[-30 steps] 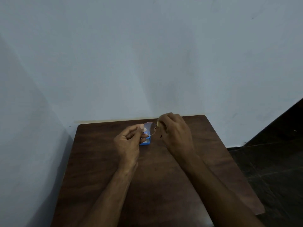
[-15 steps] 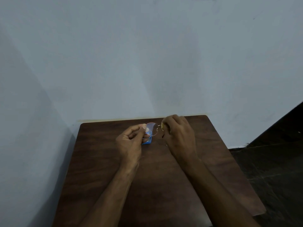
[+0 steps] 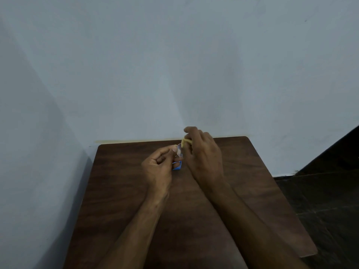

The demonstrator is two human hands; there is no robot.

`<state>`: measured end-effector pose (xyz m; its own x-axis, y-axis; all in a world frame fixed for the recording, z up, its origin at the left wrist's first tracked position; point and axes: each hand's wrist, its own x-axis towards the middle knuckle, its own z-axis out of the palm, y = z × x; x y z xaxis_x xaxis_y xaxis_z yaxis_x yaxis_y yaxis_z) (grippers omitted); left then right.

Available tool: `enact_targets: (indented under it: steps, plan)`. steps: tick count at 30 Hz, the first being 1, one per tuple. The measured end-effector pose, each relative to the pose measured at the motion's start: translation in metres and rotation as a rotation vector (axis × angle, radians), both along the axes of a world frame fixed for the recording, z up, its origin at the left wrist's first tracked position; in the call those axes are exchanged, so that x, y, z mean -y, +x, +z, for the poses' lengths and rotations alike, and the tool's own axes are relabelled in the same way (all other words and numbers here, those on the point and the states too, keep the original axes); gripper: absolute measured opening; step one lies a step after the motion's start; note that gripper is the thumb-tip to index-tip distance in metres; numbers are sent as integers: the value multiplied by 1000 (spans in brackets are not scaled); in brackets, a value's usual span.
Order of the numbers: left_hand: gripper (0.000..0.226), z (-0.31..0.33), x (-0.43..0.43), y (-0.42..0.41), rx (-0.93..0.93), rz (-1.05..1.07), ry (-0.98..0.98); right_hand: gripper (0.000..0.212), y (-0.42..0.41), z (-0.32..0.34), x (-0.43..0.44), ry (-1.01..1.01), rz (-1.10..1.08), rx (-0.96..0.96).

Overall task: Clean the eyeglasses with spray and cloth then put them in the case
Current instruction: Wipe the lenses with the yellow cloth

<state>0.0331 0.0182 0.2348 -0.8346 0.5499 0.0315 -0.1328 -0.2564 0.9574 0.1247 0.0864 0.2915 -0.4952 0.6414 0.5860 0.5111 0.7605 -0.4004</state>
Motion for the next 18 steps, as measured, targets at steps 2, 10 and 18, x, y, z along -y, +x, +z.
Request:
enact_targets:
  steps: [2, 10, 18]
  plan:
    - [16, -1, 1, 2, 9, -1, 3, 31, -4, -1, 8, -3, 27, -3]
    - [12, -1, 2, 1, 21, 8, 27, 10, -1, -14, -6, -187, 32, 26]
    - [10, -3, -3, 1, 45, 4, 21, 12, -10, -4, 0, -166, 25, -61]
